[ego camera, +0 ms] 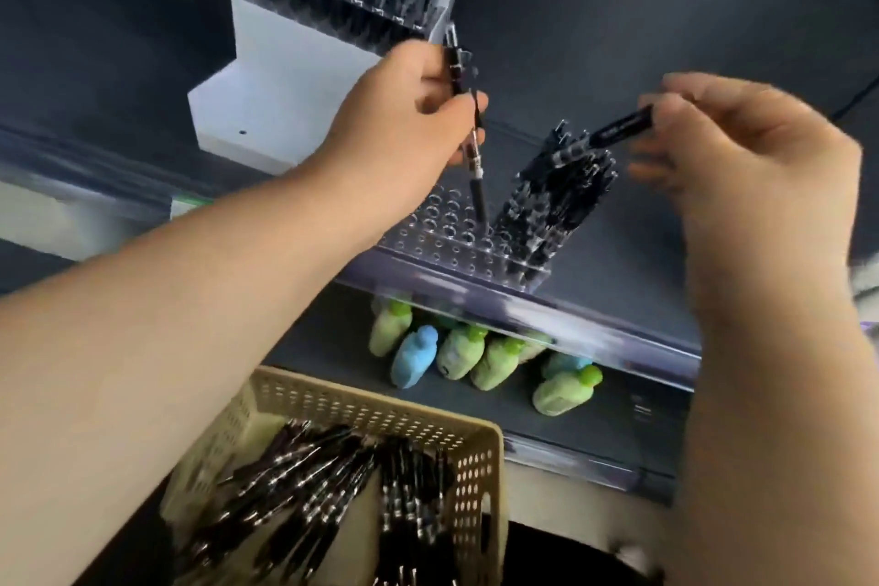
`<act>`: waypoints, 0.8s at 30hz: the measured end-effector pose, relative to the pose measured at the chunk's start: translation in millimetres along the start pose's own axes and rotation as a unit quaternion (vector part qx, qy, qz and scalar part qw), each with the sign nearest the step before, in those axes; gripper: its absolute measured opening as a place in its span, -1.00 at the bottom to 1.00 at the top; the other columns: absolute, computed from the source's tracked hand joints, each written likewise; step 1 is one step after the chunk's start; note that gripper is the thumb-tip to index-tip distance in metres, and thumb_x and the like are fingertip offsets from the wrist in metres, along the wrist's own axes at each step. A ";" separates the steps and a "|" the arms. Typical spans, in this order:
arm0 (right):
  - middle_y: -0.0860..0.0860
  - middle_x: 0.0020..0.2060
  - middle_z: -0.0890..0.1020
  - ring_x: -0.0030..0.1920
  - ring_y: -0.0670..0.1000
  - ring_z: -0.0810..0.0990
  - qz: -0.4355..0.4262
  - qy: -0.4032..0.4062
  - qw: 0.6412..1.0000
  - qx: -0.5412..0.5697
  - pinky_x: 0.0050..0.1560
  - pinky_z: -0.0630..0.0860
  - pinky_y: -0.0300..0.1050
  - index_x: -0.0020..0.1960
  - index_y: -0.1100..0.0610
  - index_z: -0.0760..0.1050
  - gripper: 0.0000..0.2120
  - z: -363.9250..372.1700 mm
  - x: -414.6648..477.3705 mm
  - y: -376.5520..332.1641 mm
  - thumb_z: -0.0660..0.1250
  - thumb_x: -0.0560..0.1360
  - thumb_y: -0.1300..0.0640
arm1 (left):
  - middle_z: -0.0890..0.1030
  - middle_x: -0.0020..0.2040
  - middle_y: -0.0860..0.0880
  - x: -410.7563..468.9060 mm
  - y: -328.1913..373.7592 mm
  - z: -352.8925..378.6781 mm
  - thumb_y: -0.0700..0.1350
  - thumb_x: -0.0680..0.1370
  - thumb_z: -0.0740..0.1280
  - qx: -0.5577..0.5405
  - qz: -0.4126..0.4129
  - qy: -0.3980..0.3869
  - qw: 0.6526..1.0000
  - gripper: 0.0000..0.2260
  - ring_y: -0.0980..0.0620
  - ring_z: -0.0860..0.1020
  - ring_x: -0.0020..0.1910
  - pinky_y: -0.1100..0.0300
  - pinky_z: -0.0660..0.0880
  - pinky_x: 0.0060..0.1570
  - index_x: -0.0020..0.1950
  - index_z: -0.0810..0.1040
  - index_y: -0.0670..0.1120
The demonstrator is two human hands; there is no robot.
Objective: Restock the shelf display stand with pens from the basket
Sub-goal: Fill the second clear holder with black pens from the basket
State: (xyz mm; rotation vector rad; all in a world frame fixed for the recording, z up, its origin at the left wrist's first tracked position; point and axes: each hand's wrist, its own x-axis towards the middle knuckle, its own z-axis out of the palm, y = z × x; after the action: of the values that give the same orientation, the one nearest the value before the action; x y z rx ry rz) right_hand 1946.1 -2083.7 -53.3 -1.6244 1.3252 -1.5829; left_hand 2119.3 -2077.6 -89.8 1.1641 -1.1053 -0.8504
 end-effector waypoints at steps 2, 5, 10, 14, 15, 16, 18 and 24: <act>0.00 -0.28 0.66 -0.31 -0.08 0.64 0.003 -0.023 0.999 -0.027 -0.28 0.55 -0.28 -0.16 0.01 0.58 -0.86 5.6 6.0 11.0 0.33 0.48 0.22 | 0.63 -0.04 -0.01 8.0 -7.3 3.9 -0.23 0.55 0.27 -0.005 0.007 -0.004 1.000 -0.88 0.08 0.66 -0.12 0.14 0.62 -0.10 0.01 0.50 -0.02; 0.03 -0.32 0.64 -0.33 -0.07 0.66 0.014 -0.035 0.998 -0.058 -0.29 0.57 -0.28 -0.19 0.03 0.58 -0.84 15.2 16.4 23.0 0.31 0.50 0.23 | 0.64 -0.08 0.02 12.4 -19.8 9.2 -0.22 0.53 0.31 -0.001 -0.001 0.017 1.000 -0.87 0.12 0.65 -0.13 0.20 0.61 -0.13 0.00 0.54 -0.01; -0.07 -0.37 0.63 -0.35 -0.12 0.66 0.004 -0.059 0.989 -0.134 -0.25 0.60 -0.25 -0.20 -0.02 0.57 -0.85 25.9 29.4 32.5 0.31 0.50 0.18 | 0.67 -0.13 0.05 14.9 -32.5 18.0 -0.24 0.49 0.34 -0.017 -0.002 0.019 1.000 -0.83 0.12 0.65 -0.14 0.21 0.61 -0.12 -0.03 0.55 0.03; -0.11 -0.32 0.65 -0.32 -0.15 0.65 -0.037 -0.059 0.972 -0.223 -0.16 0.61 -0.14 -0.17 -0.09 0.59 -0.88 31.3 33.6 37.0 0.28 0.45 0.02 | 0.68 -0.12 0.06 21.0 -42.1 16.9 -0.25 0.49 0.35 -0.055 -0.013 0.032 0.998 -0.82 0.10 0.66 -0.11 0.15 0.61 -0.07 -0.03 0.55 0.03; -0.12 -0.30 0.66 -0.29 -0.13 0.65 -0.043 -0.056 0.968 -0.243 -0.09 0.60 -0.10 -0.15 -0.11 0.60 -0.86 31.4 34.2 37.8 0.26 0.42 -0.03 | 0.68 -0.12 0.06 22.0 -44.5 17.2 -0.26 0.49 0.35 -0.069 -0.022 0.034 0.997 -0.81 0.10 0.66 -0.10 0.16 0.60 -0.06 -0.04 0.55 0.04; -0.12 -0.27 0.67 -0.25 -0.12 0.65 -0.044 -0.056 0.965 -0.251 -0.05 0.59 -0.08 -0.12 -0.12 0.60 -0.84 31.3 34.0 38.3 0.25 0.40 -0.06 | 0.68 -0.11 0.06 22.7 -47.0 17.7 -0.27 0.49 0.35 -0.080 -0.030 0.036 0.996 -0.81 0.10 0.66 -0.10 0.17 0.60 -0.06 -0.05 0.55 0.04; -0.12 -0.26 0.67 -0.24 -0.11 0.64 -0.046 -0.057 0.963 -0.258 -0.03 0.59 -0.07 -0.12 -0.14 0.59 -0.83 30.0 33.2 39.8 0.24 0.39 -0.08 | 0.68 -0.10 0.05 23.3 -49.7 18.9 -0.27 0.49 0.35 -0.091 -0.039 0.040 0.994 -0.81 0.10 0.66 -0.09 0.18 0.60 -0.05 -0.04 0.55 0.03; -0.12 -0.29 0.65 -0.26 -0.09 0.63 -0.067 -0.052 0.957 -0.278 -0.02 0.58 -0.02 -0.19 -0.19 0.54 -0.85 30.4 24.0 38.6 0.19 0.42 -0.08 | 0.68 -0.12 0.09 20.1 -52.9 23.8 -0.24 0.52 0.34 -0.069 -0.012 0.046 0.997 -0.82 0.14 0.65 -0.10 0.16 0.60 -0.06 -0.05 0.54 0.06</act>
State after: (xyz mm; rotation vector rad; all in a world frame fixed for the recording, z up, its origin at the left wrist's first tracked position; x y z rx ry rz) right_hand 1960.1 -2128.1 -82.1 -2.1313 1.7379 -1.2314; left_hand 2103.5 -2114.3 -136.3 1.0932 -0.9451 -0.8702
